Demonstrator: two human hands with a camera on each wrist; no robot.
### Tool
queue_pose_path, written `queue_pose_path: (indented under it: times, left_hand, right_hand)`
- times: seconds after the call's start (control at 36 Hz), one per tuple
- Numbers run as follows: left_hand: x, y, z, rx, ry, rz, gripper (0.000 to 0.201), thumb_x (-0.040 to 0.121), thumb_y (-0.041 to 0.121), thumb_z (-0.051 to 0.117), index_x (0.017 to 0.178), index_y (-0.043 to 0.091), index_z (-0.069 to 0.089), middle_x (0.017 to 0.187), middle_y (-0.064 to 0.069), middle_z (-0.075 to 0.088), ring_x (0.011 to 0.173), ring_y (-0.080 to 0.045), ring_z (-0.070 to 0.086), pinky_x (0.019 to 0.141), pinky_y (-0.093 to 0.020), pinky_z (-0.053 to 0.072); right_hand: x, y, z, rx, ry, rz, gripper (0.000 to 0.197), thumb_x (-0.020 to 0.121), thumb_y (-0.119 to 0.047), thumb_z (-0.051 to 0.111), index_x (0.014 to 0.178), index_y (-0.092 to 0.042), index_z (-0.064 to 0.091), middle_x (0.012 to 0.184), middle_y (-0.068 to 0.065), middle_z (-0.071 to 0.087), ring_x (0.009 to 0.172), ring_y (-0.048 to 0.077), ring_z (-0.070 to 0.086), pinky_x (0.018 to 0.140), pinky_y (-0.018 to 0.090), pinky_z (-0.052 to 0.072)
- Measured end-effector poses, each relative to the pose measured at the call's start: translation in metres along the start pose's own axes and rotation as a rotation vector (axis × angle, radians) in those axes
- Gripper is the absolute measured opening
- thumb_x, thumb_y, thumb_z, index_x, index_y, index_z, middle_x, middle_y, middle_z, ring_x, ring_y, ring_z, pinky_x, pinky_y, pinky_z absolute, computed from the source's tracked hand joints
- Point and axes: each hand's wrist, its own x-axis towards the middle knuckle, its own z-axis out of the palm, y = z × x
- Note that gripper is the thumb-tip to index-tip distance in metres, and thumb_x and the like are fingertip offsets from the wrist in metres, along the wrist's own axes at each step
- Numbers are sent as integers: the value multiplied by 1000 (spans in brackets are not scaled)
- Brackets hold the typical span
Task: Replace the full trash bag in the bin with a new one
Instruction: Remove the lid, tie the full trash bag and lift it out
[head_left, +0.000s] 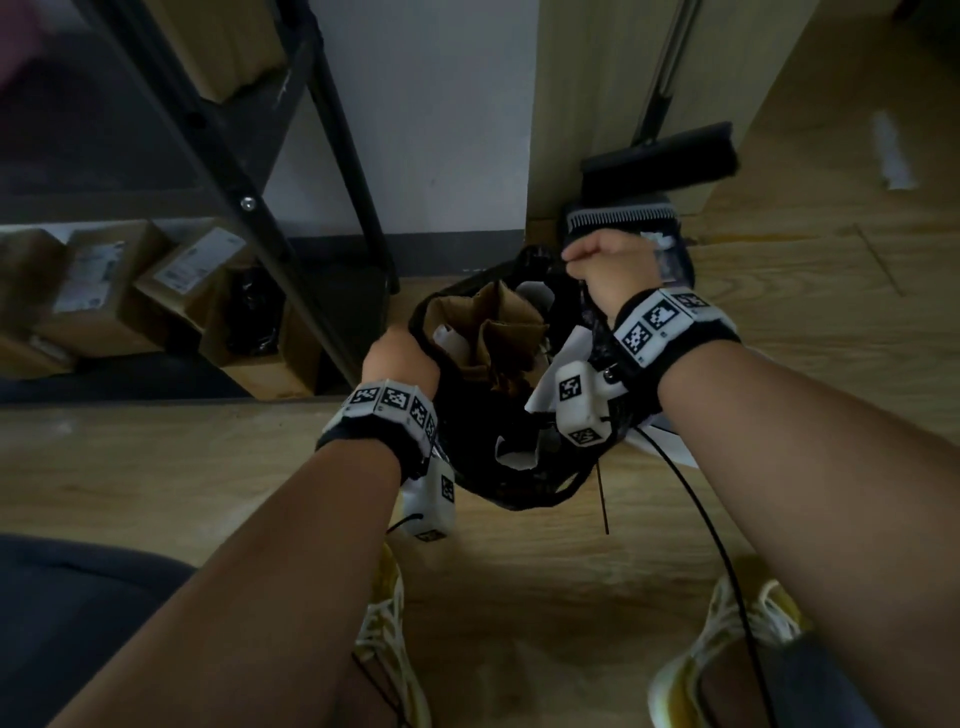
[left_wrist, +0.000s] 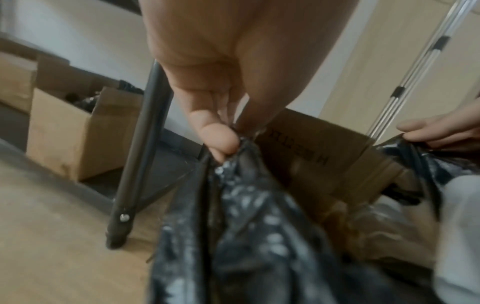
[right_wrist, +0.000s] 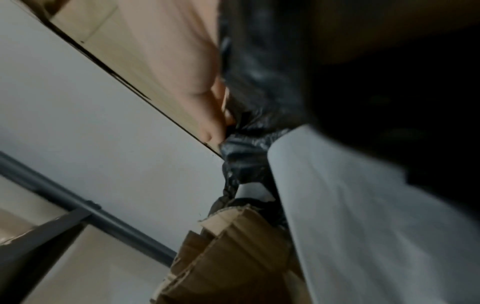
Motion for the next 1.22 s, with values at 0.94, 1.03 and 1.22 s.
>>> queue_pose_path:
  times: [0.94, 1.03, 1.22]
  left_hand:
    - [-31, 6, 4, -50, -55, -183, 56, 97, 27, 51, 142, 0, 31, 125, -25, 56, 108, -40, 58, 72, -41, 45]
    - [-30, -4, 5, -36, -44, -170, 60, 95, 31, 52, 142, 5, 27, 119, -22, 58, 103, -38, 60, 66, -38, 42]
    - [-22, -17, 7, 120, -102, -80, 22, 96, 23, 46, 103, 4, 55, 113, -19, 60, 87, -33, 54, 70, -36, 43]
  right_hand:
    - [-68, 90, -33, -331, -172, 299, 44, 95, -24, 50, 57, -12, 32, 54, 9, 37, 48, 22, 33, 47, 28, 25]
    - [-62, 84, -33, -323, -180, 315, 42, 95, -19, 50, 59, -13, 29, 55, 10, 35, 50, 22, 31, 48, 29, 24]
    - [-39, 68, -27, -182, -215, 402, 17, 97, -11, 45, 111, -10, 53, 97, 19, 59, 65, 25, 46, 50, 28, 31]
